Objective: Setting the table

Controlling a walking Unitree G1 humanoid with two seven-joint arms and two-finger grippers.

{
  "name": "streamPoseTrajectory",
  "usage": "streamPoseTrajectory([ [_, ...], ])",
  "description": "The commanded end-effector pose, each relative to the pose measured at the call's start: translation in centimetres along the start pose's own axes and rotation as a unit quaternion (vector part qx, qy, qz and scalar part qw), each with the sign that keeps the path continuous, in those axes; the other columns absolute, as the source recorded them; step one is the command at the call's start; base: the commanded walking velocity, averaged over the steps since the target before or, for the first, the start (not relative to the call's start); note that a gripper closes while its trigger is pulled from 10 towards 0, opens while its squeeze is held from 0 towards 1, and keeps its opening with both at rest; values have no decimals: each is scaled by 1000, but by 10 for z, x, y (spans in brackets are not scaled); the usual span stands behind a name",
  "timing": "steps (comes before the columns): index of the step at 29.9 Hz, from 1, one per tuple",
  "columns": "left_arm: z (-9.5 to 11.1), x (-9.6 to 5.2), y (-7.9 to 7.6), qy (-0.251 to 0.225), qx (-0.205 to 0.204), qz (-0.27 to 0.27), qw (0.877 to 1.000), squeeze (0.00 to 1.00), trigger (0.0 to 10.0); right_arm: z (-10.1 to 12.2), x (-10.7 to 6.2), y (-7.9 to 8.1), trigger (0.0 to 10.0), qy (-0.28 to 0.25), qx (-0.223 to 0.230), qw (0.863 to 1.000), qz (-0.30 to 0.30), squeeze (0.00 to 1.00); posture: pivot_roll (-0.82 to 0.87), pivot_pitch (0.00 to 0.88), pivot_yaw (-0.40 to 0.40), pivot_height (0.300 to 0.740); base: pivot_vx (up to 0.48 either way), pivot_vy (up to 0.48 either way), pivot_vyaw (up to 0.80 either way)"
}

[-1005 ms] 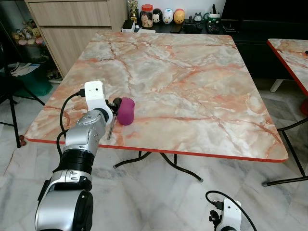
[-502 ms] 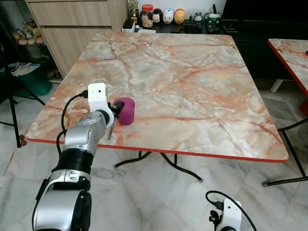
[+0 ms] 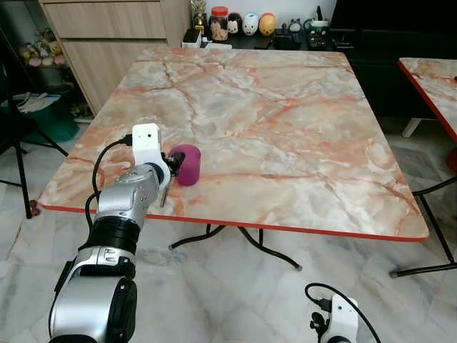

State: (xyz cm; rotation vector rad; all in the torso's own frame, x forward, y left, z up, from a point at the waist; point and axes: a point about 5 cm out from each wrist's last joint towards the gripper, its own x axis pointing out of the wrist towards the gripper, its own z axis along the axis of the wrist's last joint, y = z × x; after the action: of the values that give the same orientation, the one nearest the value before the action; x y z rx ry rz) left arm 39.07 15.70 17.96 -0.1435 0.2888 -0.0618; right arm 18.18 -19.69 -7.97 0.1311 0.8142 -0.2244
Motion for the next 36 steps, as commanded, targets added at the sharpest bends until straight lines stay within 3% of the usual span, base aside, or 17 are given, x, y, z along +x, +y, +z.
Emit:
streamPoseTrajectory([
  [1, 3, 2, 2, 4, 11, 15, 1000, 0, 10000, -6, -2, -1, 10000, 10, 5, 1000, -2, 0, 60, 61, 3, 740, 0, 0, 0],
  [26, 11, 6, -1, -2, 5, 23, 1000, 0, 10000, -7, -2, 0, 10000, 13, 5, 1000, -1, 0, 60, 65, 5, 740, 0, 0, 0],
  [36, 3, 7, -1, 14, 19, 21, 999, 0, 10000, -8, -2, 1, 10000, 12, 9, 1000, -3, 0, 63, 70, 13, 740, 0, 0, 0],
])
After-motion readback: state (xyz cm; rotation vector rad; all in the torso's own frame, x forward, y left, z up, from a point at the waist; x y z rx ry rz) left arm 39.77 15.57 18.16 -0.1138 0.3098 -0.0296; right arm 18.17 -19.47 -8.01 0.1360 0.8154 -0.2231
